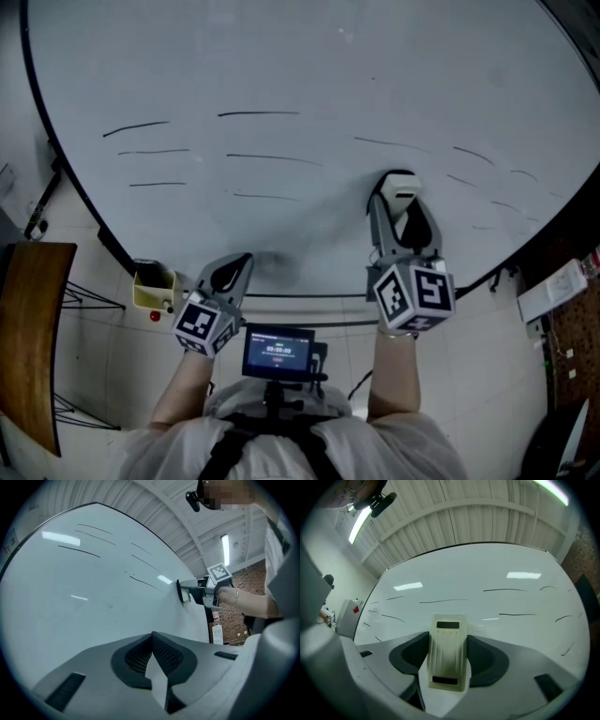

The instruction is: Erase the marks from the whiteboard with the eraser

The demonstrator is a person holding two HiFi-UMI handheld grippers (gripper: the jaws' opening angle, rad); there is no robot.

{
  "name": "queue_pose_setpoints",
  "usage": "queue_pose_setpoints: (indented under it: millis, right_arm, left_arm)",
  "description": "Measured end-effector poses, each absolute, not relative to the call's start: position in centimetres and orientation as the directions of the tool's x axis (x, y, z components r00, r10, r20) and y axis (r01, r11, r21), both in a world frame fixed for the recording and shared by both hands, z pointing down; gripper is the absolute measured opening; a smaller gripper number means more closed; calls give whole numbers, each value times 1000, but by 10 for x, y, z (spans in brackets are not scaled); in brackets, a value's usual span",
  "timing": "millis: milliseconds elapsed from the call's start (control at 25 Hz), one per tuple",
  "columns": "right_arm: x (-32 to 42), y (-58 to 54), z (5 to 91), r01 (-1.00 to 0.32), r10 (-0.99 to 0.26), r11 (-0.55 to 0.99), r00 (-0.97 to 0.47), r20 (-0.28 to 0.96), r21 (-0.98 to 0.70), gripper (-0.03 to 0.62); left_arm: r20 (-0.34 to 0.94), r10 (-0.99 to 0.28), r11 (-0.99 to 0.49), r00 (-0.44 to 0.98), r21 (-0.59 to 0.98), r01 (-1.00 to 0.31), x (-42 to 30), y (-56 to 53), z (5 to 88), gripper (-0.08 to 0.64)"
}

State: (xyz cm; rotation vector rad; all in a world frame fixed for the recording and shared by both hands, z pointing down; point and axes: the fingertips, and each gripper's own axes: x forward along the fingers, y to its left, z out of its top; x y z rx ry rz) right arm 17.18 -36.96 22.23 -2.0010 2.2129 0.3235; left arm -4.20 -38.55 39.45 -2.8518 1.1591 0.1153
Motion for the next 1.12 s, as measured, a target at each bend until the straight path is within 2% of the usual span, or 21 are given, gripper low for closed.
queue_pose_setpoints:
  millis: [120, 240, 560, 840, 1120]
  right_arm:
    - [191, -366, 226, -999, -970, 39, -45, -240, 28, 256]
    - [187, -364, 228, -999, -970, 38, -44, -240, 32, 255]
    - [125, -339, 247, -971, -943, 235, -240, -232, 49, 255]
    - [94, -323, 313, -977, -967, 207, -211, -141, 46, 256]
    - [72, -301, 380, -971, -971, 240, -240, 3, 17, 256]
  left_arm:
    - [-95, -688, -720, 719, -39, -693, -43, -384, 395, 5]
    - [-96, -683, -724, 724, -42, -689, -42, -382, 393, 5]
    - [-95, -675, -732, 732, -44, -680, -56, -368, 392, 5]
    - [-101, -652, -752, 751, -36, -658, -75, -351, 395, 5]
    - [-71, -653, -754, 754, -36, -656, -81, -328, 409, 5]
